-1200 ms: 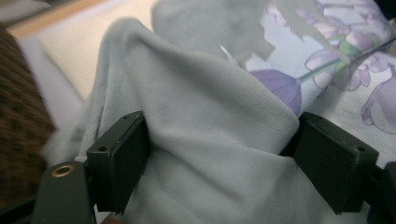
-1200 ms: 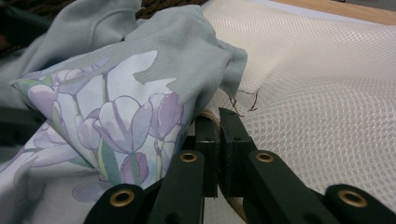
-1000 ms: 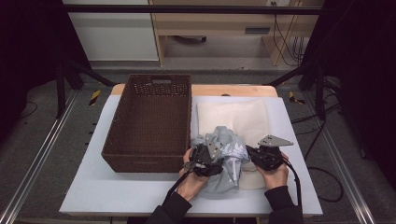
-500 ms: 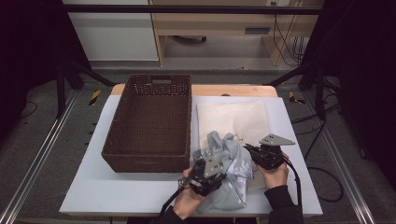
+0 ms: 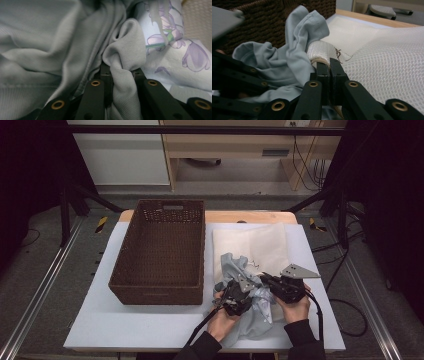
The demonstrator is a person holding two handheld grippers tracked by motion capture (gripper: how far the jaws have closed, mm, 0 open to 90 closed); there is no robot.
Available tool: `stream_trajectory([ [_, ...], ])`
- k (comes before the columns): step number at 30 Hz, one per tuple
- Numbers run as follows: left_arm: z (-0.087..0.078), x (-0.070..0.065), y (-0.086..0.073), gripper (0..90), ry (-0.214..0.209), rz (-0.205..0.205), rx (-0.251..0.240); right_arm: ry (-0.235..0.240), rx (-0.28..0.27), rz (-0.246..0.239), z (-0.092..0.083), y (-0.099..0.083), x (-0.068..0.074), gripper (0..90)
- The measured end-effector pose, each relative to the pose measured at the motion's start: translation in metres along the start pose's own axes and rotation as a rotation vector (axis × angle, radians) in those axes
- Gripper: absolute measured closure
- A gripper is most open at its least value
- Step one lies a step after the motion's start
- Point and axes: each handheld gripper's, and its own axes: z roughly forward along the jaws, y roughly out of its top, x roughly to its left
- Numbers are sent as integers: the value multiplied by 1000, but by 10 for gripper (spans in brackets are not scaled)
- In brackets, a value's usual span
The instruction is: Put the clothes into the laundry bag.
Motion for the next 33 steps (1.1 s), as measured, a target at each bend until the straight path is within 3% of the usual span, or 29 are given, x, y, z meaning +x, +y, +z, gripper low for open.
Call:
stream_trajectory([
  [4, 9, 6, 10, 776, 22, -66, -9, 18, -3, 13, -1, 0, 0, 884],
  [8, 19, 11, 17, 769, 58, -101, -35, 23, -4, 9, 1, 0, 1, 884],
  [11, 18, 10, 14, 745, 39, -55, -60, 18, 8, 19, 1, -1, -1, 884],
  [14, 3, 13, 2, 640, -40, -44, -117, 16, 16, 23, 1, -2, -3, 884],
  [16, -12, 15, -4, 574, -52, -31, -151, 21, 27, 26, 3, -3, -4, 884],
  [20, -51, 21, -4, 459, 10, 7, -231, 20, 28, 31, 4, -3, -4, 884],
  [24, -79, 29, 13, 394, 62, 41, -289, 22, 28, 41, 5, -3, -6, 884],
  [28, -69, 46, 29, 268, 26, 15, -226, 24, 26, 42, 4, -3, -5, 884],
  [30, -58, 51, 32, 239, 77, 17, -170, 26, 25, 38, 4, -3, -5, 884],
  [33, -40, 51, 29, 203, 126, 59, -110, 26, 25, 37, 3, -3, -6, 884],
])
